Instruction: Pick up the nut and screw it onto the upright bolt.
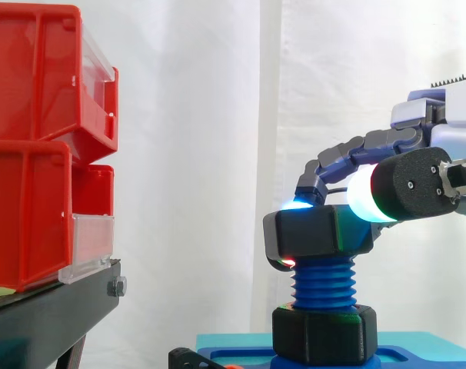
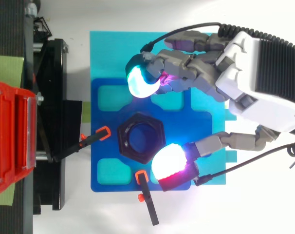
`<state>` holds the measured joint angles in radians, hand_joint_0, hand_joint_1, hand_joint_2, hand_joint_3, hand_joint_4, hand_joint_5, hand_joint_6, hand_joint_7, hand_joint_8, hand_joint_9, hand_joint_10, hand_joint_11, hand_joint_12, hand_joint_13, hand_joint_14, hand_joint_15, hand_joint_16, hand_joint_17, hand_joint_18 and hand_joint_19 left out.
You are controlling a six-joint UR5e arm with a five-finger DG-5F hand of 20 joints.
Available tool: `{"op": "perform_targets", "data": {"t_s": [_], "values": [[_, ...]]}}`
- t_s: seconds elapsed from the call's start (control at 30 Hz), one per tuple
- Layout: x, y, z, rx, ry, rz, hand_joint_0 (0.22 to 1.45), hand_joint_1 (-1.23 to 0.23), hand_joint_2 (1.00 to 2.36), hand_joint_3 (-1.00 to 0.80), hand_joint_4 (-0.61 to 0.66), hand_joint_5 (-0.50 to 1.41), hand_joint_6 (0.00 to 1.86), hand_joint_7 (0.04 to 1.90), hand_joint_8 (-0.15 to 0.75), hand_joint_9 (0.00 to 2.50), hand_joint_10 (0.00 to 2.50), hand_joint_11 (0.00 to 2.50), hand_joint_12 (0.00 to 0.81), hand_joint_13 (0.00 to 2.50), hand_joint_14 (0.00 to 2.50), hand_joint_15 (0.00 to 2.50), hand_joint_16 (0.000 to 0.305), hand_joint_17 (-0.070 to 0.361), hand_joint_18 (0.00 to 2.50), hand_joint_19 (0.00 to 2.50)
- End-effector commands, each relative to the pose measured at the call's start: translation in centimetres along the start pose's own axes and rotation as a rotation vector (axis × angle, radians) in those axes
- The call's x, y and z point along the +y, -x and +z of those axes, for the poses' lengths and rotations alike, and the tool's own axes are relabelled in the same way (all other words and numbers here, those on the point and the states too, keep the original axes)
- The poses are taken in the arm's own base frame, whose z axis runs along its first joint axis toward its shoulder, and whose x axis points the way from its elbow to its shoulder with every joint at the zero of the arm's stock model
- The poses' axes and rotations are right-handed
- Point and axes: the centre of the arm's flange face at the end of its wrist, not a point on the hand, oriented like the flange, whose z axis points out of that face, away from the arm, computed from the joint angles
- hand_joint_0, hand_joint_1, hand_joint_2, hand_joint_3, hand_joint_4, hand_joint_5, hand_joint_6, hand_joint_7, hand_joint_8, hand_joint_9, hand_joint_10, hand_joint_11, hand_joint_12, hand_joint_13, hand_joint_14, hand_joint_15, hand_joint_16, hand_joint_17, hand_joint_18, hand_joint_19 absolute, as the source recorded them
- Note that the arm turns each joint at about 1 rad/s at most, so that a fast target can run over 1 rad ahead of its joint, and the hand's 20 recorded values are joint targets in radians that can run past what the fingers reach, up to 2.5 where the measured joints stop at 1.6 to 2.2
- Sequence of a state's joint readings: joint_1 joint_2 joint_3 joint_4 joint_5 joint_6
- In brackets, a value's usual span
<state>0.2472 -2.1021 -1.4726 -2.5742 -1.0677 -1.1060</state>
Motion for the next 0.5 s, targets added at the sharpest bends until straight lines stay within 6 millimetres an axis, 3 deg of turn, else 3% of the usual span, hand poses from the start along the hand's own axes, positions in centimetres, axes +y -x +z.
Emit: {"op": "perform_targets", "data": {"t_s": [0.0, 0.27, 0.47], "values": [[0.00, -0.06, 0.02, 0.001, 0.003, 0.000, 0.56, -0.68, 1.00, -0.50, 0.41, -0.08, 0.50, 1.01, 0.357, 1.01, 0.00, 0.06, 0.351, 0.87, 0.00, 0.02, 0.033, 0.074, 0.55, 0.00], [-0.16, 0.12, 0.04, 0.000, 0.000, -0.001, 0.54, -0.70, 1.00, -0.50, 0.39, -0.08, 0.50, 1.00, 0.351, 0.98, 0.00, 0.05, 0.360, 0.85, 0.00, 0.02, 0.035, 0.079, 0.53, 0.01], [-0.12, 0.13, 0.07, -0.001, 0.002, 0.001, 0.42, -0.64, 1.00, -0.50, 0.35, -0.12, 0.50, 0.90, 0.339, 0.87, 0.00, 0.00, 0.397, 0.70, 0.00, 0.00, 0.046, 0.103, 0.40, 0.00]]}}
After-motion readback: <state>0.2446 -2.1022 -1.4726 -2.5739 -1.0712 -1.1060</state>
